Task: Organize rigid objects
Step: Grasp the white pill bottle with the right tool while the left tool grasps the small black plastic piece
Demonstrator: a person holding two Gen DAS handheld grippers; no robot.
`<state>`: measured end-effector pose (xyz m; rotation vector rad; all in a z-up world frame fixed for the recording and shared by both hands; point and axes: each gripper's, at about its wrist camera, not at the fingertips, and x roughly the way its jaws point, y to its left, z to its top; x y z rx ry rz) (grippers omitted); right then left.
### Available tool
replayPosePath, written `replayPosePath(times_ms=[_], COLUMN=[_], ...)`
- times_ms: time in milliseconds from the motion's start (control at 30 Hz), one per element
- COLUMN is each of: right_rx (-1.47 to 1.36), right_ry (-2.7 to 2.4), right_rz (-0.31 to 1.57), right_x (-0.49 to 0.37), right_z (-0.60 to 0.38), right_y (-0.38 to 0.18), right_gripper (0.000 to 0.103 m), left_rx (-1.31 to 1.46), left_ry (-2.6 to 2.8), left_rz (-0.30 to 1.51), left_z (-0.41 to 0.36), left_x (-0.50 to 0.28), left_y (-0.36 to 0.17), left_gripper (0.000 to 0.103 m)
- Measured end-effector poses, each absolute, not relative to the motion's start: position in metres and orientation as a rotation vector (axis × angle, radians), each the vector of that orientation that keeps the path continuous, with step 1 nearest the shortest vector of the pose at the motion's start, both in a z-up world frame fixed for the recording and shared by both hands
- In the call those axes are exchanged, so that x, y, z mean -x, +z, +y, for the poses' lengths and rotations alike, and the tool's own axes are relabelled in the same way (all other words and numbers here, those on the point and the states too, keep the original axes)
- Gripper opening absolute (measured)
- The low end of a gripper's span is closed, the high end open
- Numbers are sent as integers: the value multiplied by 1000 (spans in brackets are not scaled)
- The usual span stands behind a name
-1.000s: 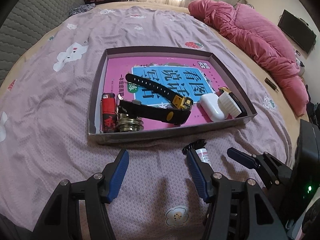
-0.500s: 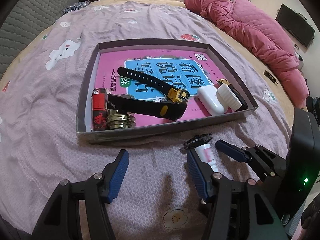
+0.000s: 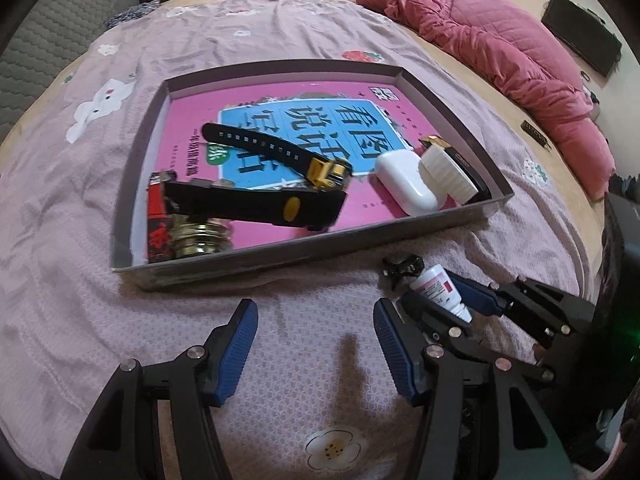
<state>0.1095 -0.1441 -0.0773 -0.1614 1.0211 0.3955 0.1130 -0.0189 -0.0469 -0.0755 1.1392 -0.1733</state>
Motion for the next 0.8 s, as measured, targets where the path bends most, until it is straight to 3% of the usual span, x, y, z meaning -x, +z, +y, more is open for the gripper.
replayPosePath(times_ms=[800], right_rx=[97], right_ry=[311], right_rz=[1030], right_x=[-121], right_z=[-204], right_y=[-75], right_gripper=[27], left_rx=[82], left_ry=[-298], left_rz=[1177], left_z=[-68], left_x=[-146], left_y=[-66], left_gripper=[60])
